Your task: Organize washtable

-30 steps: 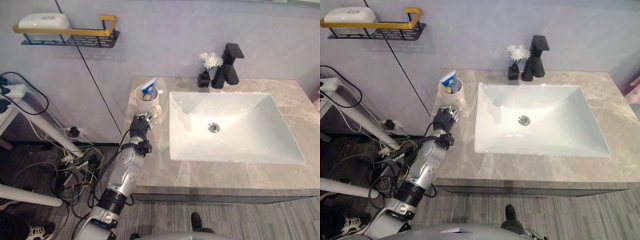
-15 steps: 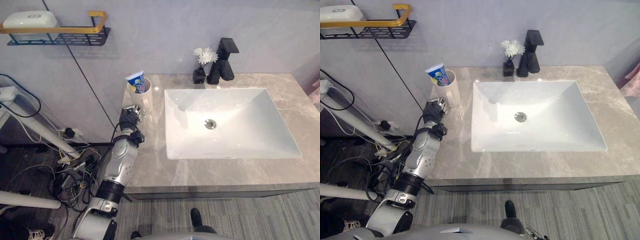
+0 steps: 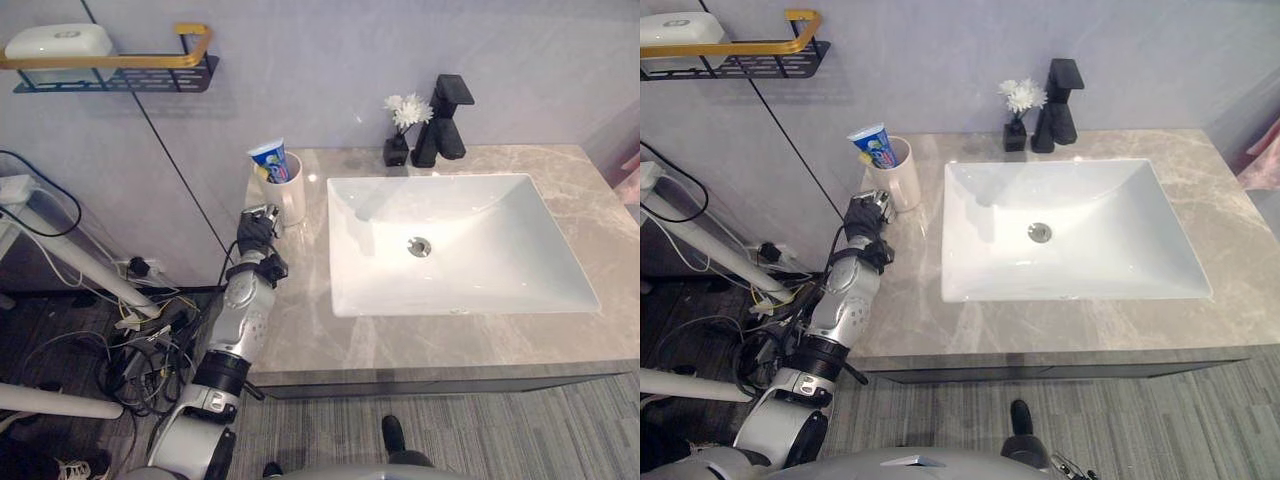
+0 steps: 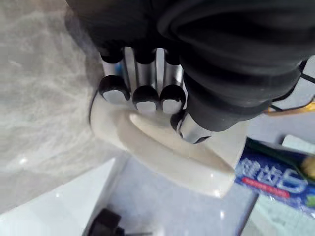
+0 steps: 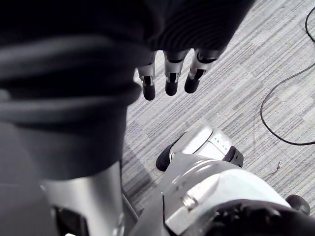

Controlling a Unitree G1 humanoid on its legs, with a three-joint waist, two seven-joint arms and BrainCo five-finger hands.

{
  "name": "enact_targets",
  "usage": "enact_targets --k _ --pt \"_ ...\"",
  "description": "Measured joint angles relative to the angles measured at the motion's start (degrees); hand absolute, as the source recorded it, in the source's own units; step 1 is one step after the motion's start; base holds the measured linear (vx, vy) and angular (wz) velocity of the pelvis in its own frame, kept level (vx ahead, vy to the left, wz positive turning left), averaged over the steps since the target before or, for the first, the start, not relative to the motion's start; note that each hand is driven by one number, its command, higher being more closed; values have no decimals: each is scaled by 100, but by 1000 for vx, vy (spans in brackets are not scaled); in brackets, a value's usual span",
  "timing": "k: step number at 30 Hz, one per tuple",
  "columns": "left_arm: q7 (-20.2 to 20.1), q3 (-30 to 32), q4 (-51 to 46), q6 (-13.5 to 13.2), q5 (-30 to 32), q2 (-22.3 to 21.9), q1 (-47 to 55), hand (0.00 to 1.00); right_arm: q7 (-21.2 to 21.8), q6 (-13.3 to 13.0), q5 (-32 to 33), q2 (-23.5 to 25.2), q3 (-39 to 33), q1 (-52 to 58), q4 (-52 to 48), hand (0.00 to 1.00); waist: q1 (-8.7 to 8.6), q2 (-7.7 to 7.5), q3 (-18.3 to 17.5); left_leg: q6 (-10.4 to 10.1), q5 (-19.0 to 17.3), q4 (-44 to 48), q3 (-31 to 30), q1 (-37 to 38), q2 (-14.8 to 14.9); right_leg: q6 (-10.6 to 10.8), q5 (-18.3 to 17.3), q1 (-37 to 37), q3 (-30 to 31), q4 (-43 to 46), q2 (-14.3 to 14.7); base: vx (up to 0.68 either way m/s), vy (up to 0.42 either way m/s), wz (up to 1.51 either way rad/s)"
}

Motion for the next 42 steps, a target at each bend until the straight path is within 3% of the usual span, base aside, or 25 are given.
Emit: enact_targets --k 6,13,19,25,28,31,35,40,42 --pt "-605 -768 -1206 30 -14 -7 1108 100 57 -42 4 -26 25 7 -12 0 13 68 51 11 -6 31 -166 18 -12 0 0 146 -240 7 -30 3 2 12" --pt "-1136 -699 -2630 21 -3 240 2266 100 75 -58 170 -103 260 37 -13 0 212 83 56 17 -7 146 -343 -28 -15 -5 -7 271 -420 6 -59 -32 -6 13" --pt "-1220 80 -3178 -89 2 178 2983 100 144 -143 228 -175 434 88 19 0 319 124 7 17 -2 188 -486 -56 -15 -27 -27 371 -554 10 -68 -38 -8 12" --pt "-905 1401 -3404 -346 11 -301 3621 100 184 -158 230 -183 479 211 36 0 459 82 -179 15 5 227 -608 -113 -16 -46 -42 438 -657 11 -68 1 -3 9" --pt "-691 2193 -2510 -414 272 -501 3758 100 186 -151 230 -167 517 215 41 0 494 43 -280 15 5 249 -672 -119 -17 -60 -59 498 -757 10 -74 -7 -3 13" --pt "-465 2478 -1193 -349 517 -498 3763 100 191 -141 230 -146 559 215 40 0 489 11 -312 14 10 251 -804 -89 -17 -79 -101 628 -893 9 -74 -24 -10 21" --pt "-386 2623 243 -143 826 -523 3784 100 190 -122 229 -123 659 214 29 0 518 -40 -346 18 41 156 -819 -15 -16 -82 -113 688 -919 0 -74 -18 -3 4" --pt "-377 3213 3302 148 889 -603 3473 100 179 -112 227 -115 698 205 55 0 471 -84 -370 34 37 55 -788 84 -15 -118 -217 728 -919 -15 -74 -1 0 -1" --pt "-413 3274 4002 289 1024 -620 3475 100 171 -110 224 -93 631 204 74 0 465 -104 -368 17 47 33 -779 114 -15 -105 -219 732 -916 1 -73 78 1 -2"
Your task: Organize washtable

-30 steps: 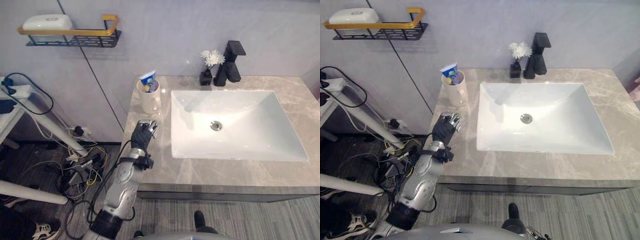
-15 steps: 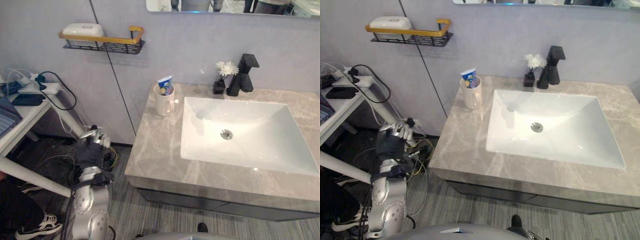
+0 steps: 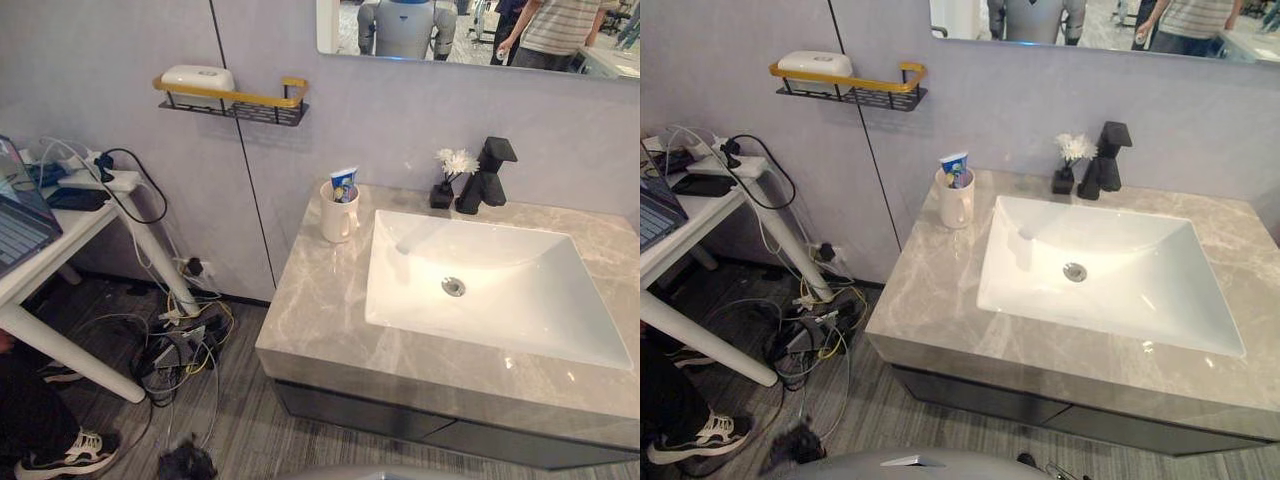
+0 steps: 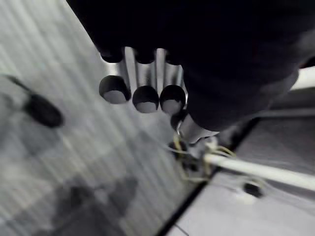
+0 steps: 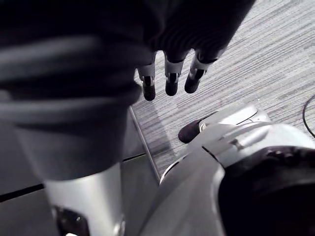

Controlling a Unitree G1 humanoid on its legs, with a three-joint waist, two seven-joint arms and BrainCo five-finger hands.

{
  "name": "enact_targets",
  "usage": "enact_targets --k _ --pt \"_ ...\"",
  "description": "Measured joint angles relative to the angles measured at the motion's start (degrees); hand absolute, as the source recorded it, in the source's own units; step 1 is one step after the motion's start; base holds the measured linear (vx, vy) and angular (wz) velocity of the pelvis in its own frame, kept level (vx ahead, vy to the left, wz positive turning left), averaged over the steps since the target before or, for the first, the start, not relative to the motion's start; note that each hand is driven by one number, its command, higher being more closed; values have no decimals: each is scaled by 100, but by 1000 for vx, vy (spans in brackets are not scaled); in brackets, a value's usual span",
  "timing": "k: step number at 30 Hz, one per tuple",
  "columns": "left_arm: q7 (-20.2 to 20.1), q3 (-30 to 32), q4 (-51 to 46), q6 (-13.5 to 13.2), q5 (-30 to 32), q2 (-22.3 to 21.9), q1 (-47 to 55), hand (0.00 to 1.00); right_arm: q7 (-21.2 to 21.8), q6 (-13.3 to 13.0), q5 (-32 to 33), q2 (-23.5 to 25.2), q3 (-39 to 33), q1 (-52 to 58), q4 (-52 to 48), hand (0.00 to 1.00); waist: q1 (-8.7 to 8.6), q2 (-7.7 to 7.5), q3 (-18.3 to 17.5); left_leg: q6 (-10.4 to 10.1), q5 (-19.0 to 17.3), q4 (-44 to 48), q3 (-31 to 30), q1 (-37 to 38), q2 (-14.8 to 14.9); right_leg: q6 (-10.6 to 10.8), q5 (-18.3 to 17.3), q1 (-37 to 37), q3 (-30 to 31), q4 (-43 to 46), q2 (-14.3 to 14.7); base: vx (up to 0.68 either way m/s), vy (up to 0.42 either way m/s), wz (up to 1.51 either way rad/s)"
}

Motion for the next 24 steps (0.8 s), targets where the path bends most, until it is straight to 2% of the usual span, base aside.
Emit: enact_targets --k 4,5,9,11,13,21,24 --pt "-218 78 909 271 576 -43 23 100 6 5 -11 19 -300 -61 191 0 20 21 15 -13 12 -43 77 226 0 32 11 110 64 10 6 81 8 -8" --pt "-324 185 1013 351 728 -54 16 0 15 7 -18 26 -359 -80 207 0 27 25 19 -11 10 -72 134 283 0 32 11 114 117 10 9 33 12 -19" --pt "-790 208 1132 523 1034 14 -90 0 37 124 -24 18 -368 -84 227 0 3 23 39 -3 -5 -86 195 359 0 32 9 186 158 9 9 -17 7 -9" --pt "-901 149 1251 559 1198 42 -184 0 100 128 -85 3 -368 -85 227 0 4 0 54 -3 -10 -84 230 385 0 32 7 186 186 8 8 -36 4 -10" --pt "-1064 -142 1252 621 1233 134 -213 0 192 129 -222 -30 -364 -107 226 0 12 16 87 -7 -34 -92 326 456 0 33 7 181 286 1 15 -35 7 -21" --pt "-1052 -783 1457 629 1458 303 -438 0 258 210 -235 -70 -352 -146 222 0 7 32 122 -14 -128 -87 519 449 -7 11 -9 1 501 10 19 -7 8 -15" --pt "-1041 -1230 1456 621 1520 429 -507 0 259 236 -238 -68 -372 -228 219 0 -1 -12 143 31 -390 282 676 106 -16 85 -18 -299 713 24 -4 34 35 -31"
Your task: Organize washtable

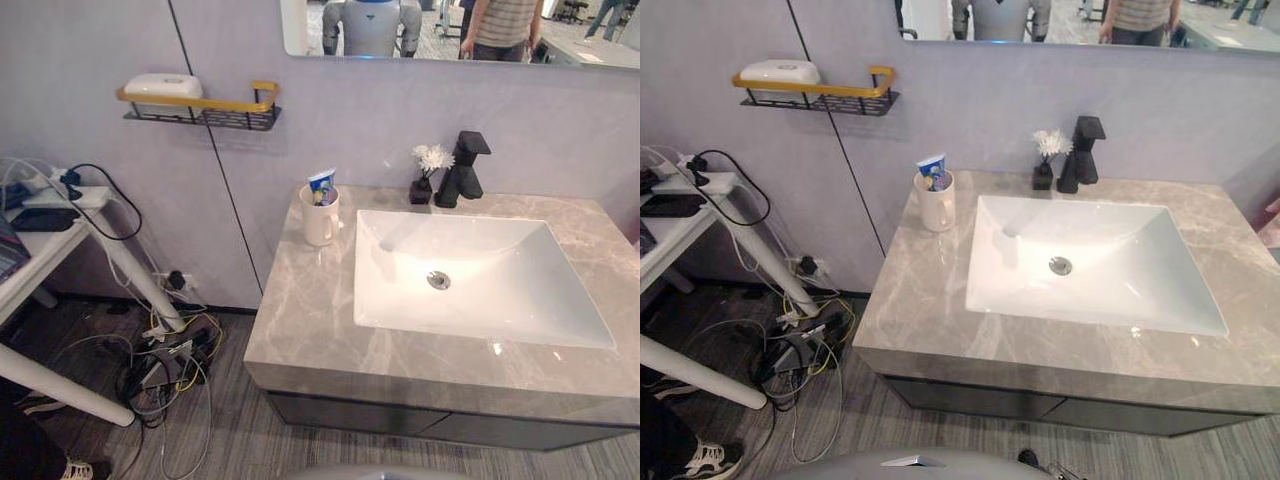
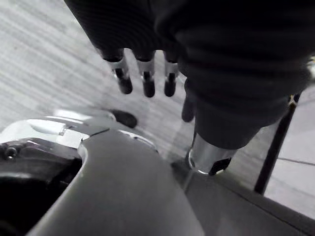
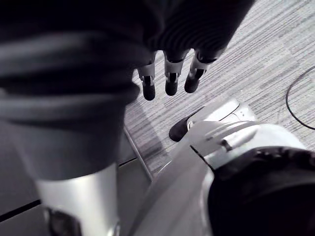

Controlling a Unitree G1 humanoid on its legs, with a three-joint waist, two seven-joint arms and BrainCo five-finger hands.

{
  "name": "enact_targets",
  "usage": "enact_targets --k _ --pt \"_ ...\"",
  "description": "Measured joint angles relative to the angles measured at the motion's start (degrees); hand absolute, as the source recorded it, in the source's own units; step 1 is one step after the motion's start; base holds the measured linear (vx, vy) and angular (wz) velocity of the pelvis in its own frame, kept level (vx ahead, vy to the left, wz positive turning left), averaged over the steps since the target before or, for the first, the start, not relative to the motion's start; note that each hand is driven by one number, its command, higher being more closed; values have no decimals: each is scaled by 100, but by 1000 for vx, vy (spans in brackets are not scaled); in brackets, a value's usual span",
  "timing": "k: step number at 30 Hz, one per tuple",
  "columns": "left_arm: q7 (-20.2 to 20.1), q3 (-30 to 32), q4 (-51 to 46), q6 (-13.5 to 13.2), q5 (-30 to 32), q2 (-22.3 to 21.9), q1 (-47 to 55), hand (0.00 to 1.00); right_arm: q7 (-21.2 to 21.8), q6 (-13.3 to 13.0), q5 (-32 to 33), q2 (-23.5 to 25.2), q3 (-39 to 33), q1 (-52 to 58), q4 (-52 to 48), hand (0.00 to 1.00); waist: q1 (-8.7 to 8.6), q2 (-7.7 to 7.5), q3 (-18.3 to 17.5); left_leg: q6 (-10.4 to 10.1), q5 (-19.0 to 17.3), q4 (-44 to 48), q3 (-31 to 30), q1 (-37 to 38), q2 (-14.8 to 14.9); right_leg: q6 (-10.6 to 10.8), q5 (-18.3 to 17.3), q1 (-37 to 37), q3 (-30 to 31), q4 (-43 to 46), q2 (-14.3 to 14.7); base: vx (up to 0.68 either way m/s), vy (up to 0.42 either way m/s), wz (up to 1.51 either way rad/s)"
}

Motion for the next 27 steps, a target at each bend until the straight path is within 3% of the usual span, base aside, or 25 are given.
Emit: enact_targets --k 3,5,6,7,8,9,10,11,13,15,16,17,18,19,21,23,25,27 --pt "31 -223 1 -6 89 91 -215 0 -6 0 7 12 -108 -178 -13 0 0 -34 179 65 -239 588 207 -400 -6 80 61 -470 312 303 -22 66 69 -38" --pt "53 -352 4 -8 156 155 -402 0 -8 0 12 44 -212 -332 -16 0 -6 -22 391 135 -354 832 323 -608 6 23 237 -705 418 422 13 7 56 -47" --pt "67 -360 -9 -32 154 205 -532 0 -12 -1 14 45 -210 -363 -39 0 -3 -26 453 223 -406 949 366 -684 17 -65 408 -870 348 488 45 -54 19 -68" --pt "87 -344 -44 -54 150 210 -673 0 -23 -2 14 60 -107 -429 -65 0 19 -30 528 414 -456 1080 399 -837 6 -305 716 -1071 196 576 97 -125 4 -93" --pt "95 -336 -96 -61 149 162 -755 0 -41 -11 14 -5 50 -504 -86 0 67 45 580 678 -419 940 405 -805 13 -568 1374 -1028 20 144 171 -46 -4 -103" --pt "96 -330 -114 -75 147 121 -772 0 -43 -9 14 -61 46 -537 -109 0 97 105 593 678 -419 768 434 -726 48 -574 1368 -1037 -126 238 230 337 -49 -89" --pt "92 -333 -270 -121 147 19 -789 0 -61 11 18 -57 0 -609 -117 0 62 142 657 574 -352 637 607 -582 -12 -617 235 -1278 -577 1586 146 783 -149 -49" --pt "85 -337 -357 -152 147 12 -776 0 -72 2 28 -42 -34 -531 -113 0 80 146 656 582 -355 686 694 -436 -68 -768 -574 -1393 -884 3091 62 797 -167 -34" --pt "74 -312 -454 -149 142 -38 -617 0 -65 -4 13 -62 -31 -509 -124 0 173 127 629 622 -377 874 928 -325 -139 -937 -771 -1298 -1282 4039 -31 256 -45 -50" --pt "55 -109 -454 -148 80 -75 -564 0 -57 -18 4 -53 -27 -520 -117 0 229 64 528 762 -306 904 1098 -390 -283 -771 -703 -1175 -1355 3356 -7 5 41 -75" --pt "39 -103 -383 -96 78 -87 -518 0 -45 -22 0 -96 -38 -534 -106 0 347 233 371 861 -170 714 1158 -509 -222 -619 -623 -898 -1189 2534 174 175 22 -70" --pt "33 -104 -371 -90 76 -129 -493 0 -35 -21 0 -135 -55 -581 -112 0 356 230 369 856 -173 687 1211 -547 -226 -706 -796 -964 -1202 2826 105 304 -52 -49" --pt "37 -121 -365 -92 76 -60 -502 0 -23 -3 -1 -84 -40 -633 -69 0 331 94 369 858 -173 738 1242 -625 -365 -585 -1117 -926 -1201 3189 -51 226 -98 -37" --pt "44 -98 -357 -87 41 8 -529 0 -18 5 -5 -29 -4 -646 -17 0 376 -71 395 856 -175 818 1374 -643 -452 -494 -1225 -714 -1205 2768 -113 85 -115 -38" --pt "56 -66 -265 -63 28 18 -518 0 14 -12 -24 52 61 -691 -41 0 437 -77 406 855 -174 1140 1454 -678 -376 -458 -1189 -333 -1219 2096 -37 -102 -141 -53" --pt "72 -68 -264 -72 22 50 -547 0 12 -20 -26 112 138 -697 -44 0 419 -176 464 822 -254 1975 1351 -1016 -256 -447 -1183 126 -1262 1537 -85 -177 -190 -18" --pt "94 -122 -269 -113 17 -75 -583 0 -3 -32 -29 4 217 -679 -22 0 407 86 421 650 -302 1582 912 -997 -106 -386 -1195 393 -1398 1121 167 -185 -181 -2" --pt "95 -246 -280 -136 19 -71 -654 0 -6 -64 6 39 155 -702 -46 0 317 134 474 588 -257 1628 777 -1006 -29 -363 -1140 546 -1557 979 270 -123 -125 30"
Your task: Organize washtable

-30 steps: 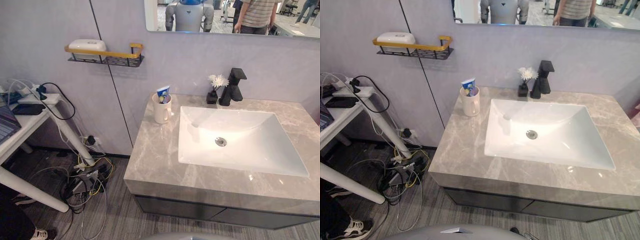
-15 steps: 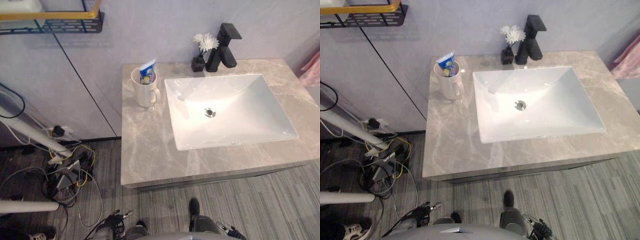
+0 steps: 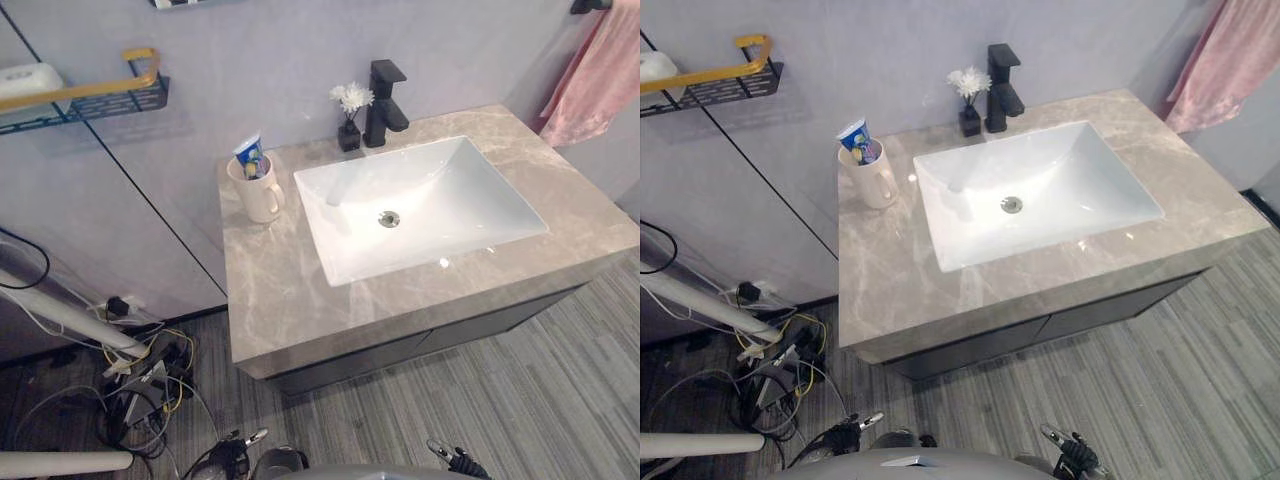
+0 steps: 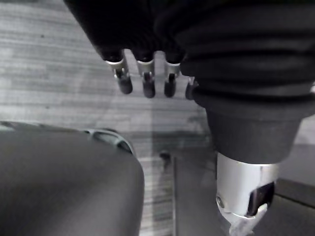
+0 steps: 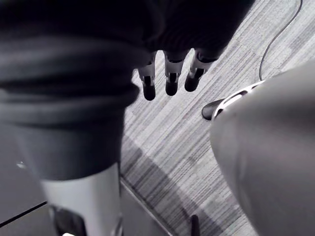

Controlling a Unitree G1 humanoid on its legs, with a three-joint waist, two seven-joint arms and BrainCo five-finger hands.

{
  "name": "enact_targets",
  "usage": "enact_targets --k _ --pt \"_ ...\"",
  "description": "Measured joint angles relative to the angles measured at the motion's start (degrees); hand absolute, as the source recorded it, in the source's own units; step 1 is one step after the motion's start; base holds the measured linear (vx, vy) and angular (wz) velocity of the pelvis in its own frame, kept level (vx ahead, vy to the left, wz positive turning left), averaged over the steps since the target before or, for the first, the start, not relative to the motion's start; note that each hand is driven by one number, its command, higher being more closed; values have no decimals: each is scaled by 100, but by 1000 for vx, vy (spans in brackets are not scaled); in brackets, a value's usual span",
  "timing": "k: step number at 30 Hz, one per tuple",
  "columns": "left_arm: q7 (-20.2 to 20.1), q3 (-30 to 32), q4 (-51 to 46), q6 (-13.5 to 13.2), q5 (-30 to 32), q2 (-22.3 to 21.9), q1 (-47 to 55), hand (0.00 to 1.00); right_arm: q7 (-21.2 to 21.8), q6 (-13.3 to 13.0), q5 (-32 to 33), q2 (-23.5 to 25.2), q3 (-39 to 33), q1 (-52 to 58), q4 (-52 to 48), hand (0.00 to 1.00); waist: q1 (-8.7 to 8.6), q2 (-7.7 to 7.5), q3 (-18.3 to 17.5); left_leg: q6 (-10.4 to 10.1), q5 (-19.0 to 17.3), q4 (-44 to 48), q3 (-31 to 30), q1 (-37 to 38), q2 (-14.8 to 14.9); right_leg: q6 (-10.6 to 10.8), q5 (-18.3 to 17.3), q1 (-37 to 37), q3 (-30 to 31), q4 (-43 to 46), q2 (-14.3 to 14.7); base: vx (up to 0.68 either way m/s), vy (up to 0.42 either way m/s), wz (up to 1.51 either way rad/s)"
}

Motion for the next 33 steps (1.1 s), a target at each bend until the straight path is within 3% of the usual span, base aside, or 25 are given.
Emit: enact_targets --k 4,7,9,11,12,14,16,19,21,24,27,28,29,30,31,32,33 --pt "13 -94 0 -23 1 59 -130 0 -57 8 -1 23 -182 44 42 0 9 -86 255 -76 43 174 -215 206 159 -32 19 349 -128 -11 172 -144 -118 21" --pt "16 -167 0 -30 2 45 -189 0 -98 5 4 -43 -204 88 44 0 -55 7 349 -140 84 254 -635 193 53 -77 48 318 -36 74 194 -156 -31 -8" --pt "14 -229 3 -35 1 6 -185 0 -114 11 4 -111 -217 103 57 0 -101 61 344 -143 74 167 -1139 205 -152 -67 102 220 168 81 178 -133 20 -36" --pt "6 -180 -1 -46 8 -27 -169 0 -108 -8 -17 -159 -265 17 182 0 -2 116 335 -204 -165 -79 -1917 347 -488 -76 217 10 710 70 153 -102 96 -122" --pt "4 -133 8 -34 14 -40 -145 0 -96 1 -44 -166 -260 -9 200 0 102 118 323 -31 -301 -145 -2302 462 -798 -62 330 -113 1197 -1 190 -63 160 -162" --pt "3 -56 59 -13 22 -42 -57 0 -80 0 -67 -167 -147 -21 157 0 167 130 303 68 -404 -152 -2443 546 -1011 -71 605 -140 1741 -221 238 -51 205 -150" --pt "6 98 44 -20 24 -15 46 0 -73 11 -129 -143 -23 37 149 0 116 53 238 95 -406 -282 -1998 641 -958 -36 737 -181 2092 -357 226 -2 141 -110" --pt "10 134 36 -27 131 -26 55 0 -67 0 -236 -168 399 175 -86 0 4 29 26 285 -239 -675 -1630 682 -956 -37 823 -422 2236 -408 185 80 62 -58" --pt "12 134 11 -29 131 -87 17 0 -67 -12 -232 -194 448 260 -148 0 -15 24 -44 287 -195 -895 -1490 797 -941 17 855 -490 2255 -415 203 165 -7 -44" --pt "4 131 -87 -46 134 -297 -5 0 -60 -101 -230 -248 578 290 -293 0 -17 147 -110 227 -197 -1041 -1086 1023 -773 -16 839 -669 2481 -306 441 220 -66 -81" --pt "-20 145 -38 -38 193 -484 -137 0 -56 -112 -225 -231 577 267 -371 0 -177 155 -111 188 -181 -666 -617 1028 -640 -152 757 -1003 2626 232 696 106 -130 -109" --pt "-33 158 53 -39 258 -411 -194 0 -59 -126 -226 -167 587 255 -527 0 -134 13 52 243 -253 444 -259 594 -424 -354 904 -1233 2339 846 783 -22 -231 -160" --pt "-46 150 59 -60 260 -385 -182 0 -59 -137 -229 -150 586 185 -522 0 -97 -25 77 300 -433 461 -278 552 -436 -381 981 -1270 2186 921 776 17 -372 -210" --pt "-63 131 77 -45 297 -394 -116 0 -66 -123 -226 -143 527 196 -514 0 -158 161 6 383 330 -882 -311 779 -354 -528 786 -1276 1558 1022 750 105 -291 -147" --pt "-80 126 52 -31 296 -377 -86 0 -65 -123 -231 -156 509 244 -491 0 -200 96 28 163 265 -1008 -337 904 -353 -645 488 -1343 1082 1359 545 139 -269 -154" --pt "-108 31 70 -28 296 -263 -95 0 -60 -111 -226 -98 476 226 -463 0 -284 -78 24 156 250 -1063 23 1048 -448 -656 67 -1495 552 1864 77 139 -129 -120" --pt "-83 20 74 -35 297 -254 -91 0 -55 -107 -236 -135 439 242 -456 0 -339 -18 20 153 251 -1052 282 1063 -321 -676 -149 -1621 227 2227 -180 124 -101 -110"
